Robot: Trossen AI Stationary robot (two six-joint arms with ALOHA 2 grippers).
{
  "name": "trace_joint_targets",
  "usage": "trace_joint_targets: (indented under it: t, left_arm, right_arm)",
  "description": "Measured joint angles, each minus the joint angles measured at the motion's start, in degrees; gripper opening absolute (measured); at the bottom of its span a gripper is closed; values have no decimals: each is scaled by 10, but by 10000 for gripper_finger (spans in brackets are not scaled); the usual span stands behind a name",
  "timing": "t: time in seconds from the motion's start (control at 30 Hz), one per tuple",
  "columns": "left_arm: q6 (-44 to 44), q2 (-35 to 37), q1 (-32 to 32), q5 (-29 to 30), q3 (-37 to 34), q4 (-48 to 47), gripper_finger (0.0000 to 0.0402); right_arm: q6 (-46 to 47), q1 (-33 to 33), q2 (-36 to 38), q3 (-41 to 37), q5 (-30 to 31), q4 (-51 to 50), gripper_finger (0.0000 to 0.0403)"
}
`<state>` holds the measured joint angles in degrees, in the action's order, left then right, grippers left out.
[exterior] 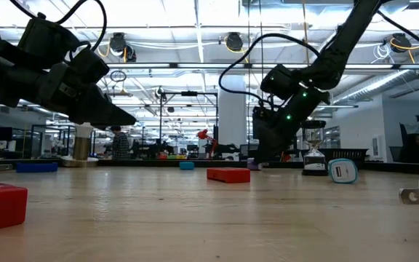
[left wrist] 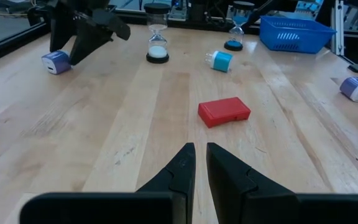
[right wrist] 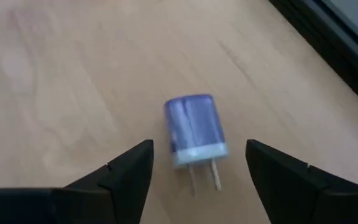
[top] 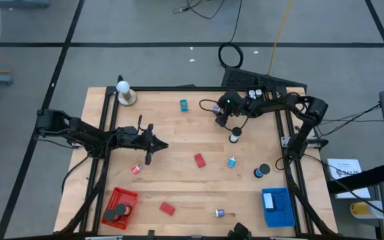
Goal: Pick & Place Office items
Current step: Put the violet charger adapter into the black bin
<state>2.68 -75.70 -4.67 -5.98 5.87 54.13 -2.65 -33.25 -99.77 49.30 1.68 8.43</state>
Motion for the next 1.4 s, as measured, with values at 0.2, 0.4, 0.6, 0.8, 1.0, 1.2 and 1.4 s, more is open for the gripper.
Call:
trace_joint_targets:
  t: [0.2,0.4,0.6,0.8,1.0,1.2,1.4]
  left_arm:
    - [-8,0,6,0,0,0,47]
    - [-17,0,17,0,0,-1,47]
    - [-21,0,22,1,0,-1,47]
    - [-30,0,22,1,0,-1,47]
    - [-30,0,22,1,0,0,47]
    - [-27,0,22,0,0,0,47]
    - [-27,0,22,0,0,0,47]
  right_arm:
    - [-5,-6,-11,8,-3,-6,186]
    - [-15,-5,-10,8,-8,-3,133]
    - [-15,-5,-3,12,-20,-26,129]
    - [-33,-2,22,142,14,-326,127]
    - [-61,18,-27,319,61,-595,125]
    - [-60,31,-138,406,104,-810,125]
    - [-46,33,-210,444,134,-930,126]
